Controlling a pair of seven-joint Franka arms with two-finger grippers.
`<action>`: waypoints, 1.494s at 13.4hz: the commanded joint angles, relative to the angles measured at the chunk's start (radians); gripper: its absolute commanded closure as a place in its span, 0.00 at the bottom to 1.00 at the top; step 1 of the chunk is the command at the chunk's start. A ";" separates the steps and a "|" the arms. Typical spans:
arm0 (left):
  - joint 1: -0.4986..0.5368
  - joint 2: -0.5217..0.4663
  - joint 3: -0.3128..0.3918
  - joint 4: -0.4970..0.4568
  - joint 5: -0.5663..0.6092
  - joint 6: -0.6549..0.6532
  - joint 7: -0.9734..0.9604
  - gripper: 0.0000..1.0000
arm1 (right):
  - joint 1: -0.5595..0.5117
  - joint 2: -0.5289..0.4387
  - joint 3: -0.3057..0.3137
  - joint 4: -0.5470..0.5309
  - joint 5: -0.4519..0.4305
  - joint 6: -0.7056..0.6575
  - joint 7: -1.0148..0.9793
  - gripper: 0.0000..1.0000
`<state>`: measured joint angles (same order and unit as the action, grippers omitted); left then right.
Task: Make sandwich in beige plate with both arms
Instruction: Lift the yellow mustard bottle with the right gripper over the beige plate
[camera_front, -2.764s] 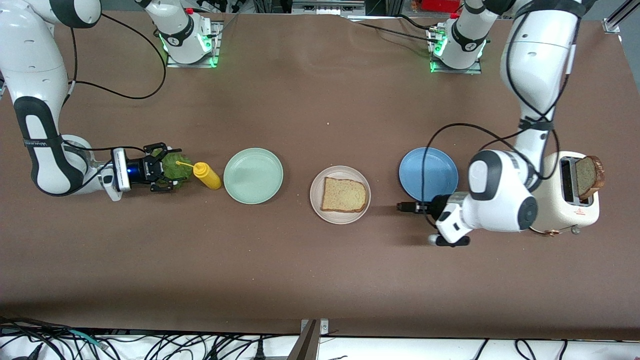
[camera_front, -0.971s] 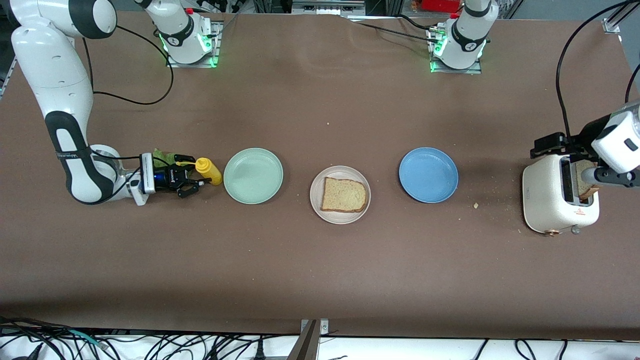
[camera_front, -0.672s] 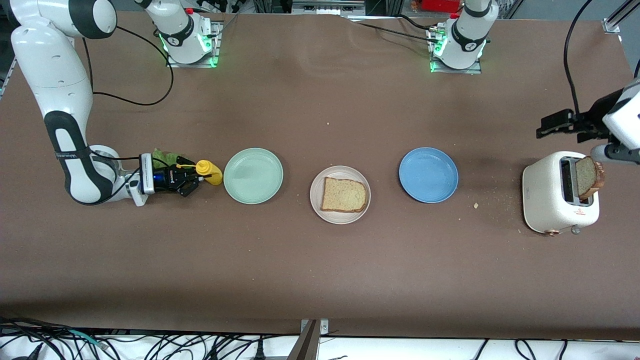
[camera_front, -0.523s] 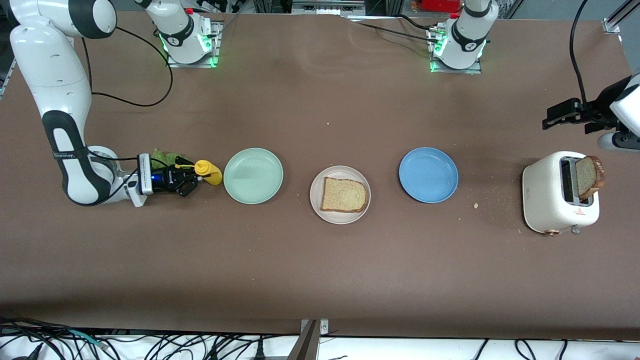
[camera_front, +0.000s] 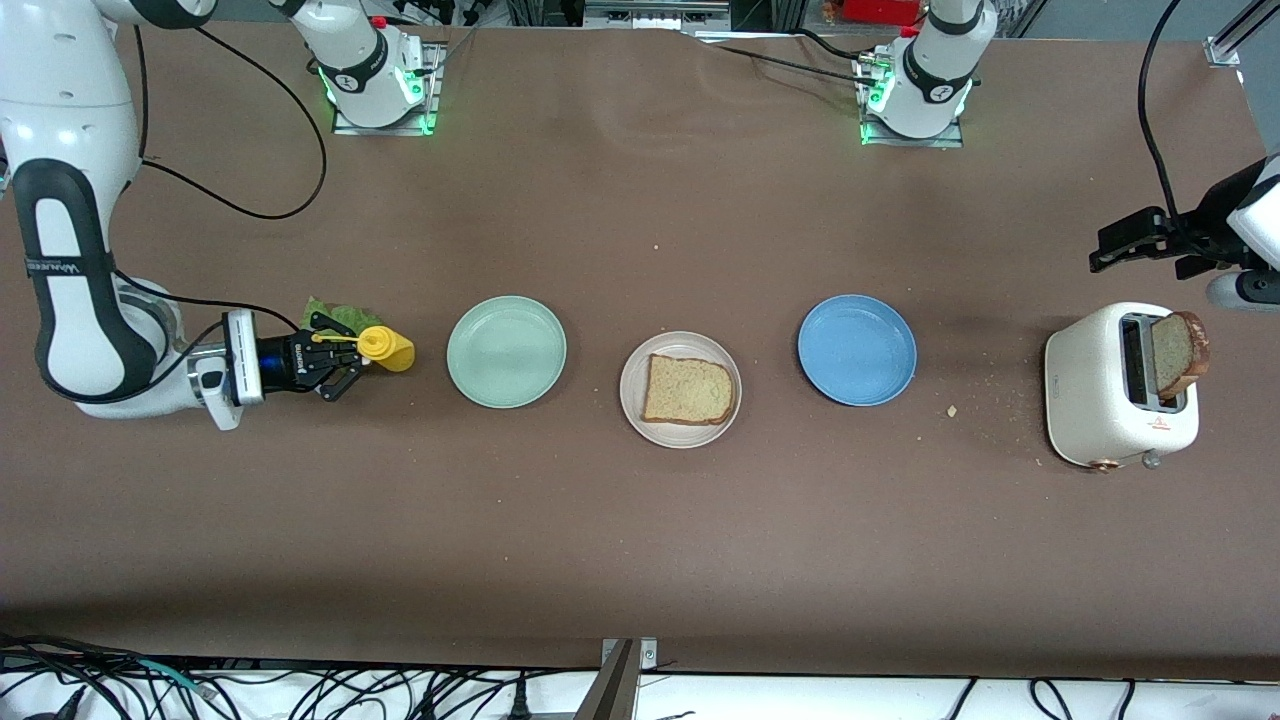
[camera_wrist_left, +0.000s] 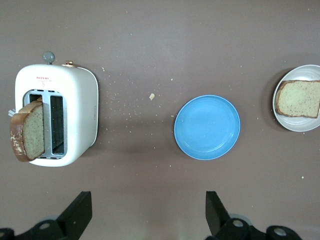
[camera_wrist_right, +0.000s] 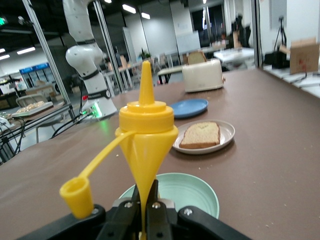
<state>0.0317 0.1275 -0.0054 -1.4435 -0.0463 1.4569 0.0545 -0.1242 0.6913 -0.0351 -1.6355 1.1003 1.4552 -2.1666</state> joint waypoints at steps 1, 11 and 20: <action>-0.004 -0.035 -0.019 -0.060 0.034 0.037 -0.027 0.00 | 0.055 -0.048 0.001 0.026 -0.074 0.072 0.169 1.00; -0.004 -0.098 -0.025 -0.152 0.034 0.092 -0.045 0.00 | 0.348 -0.084 0.003 0.262 -0.506 0.241 0.825 1.00; -0.004 -0.098 -0.034 -0.150 0.036 0.102 -0.048 0.00 | 0.731 -0.079 0.001 0.316 -1.004 0.413 1.534 1.00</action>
<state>0.0306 0.0552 -0.0333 -1.5654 -0.0463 1.5401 0.0200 0.5310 0.6110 -0.0221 -1.3484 0.2238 1.8700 -0.7747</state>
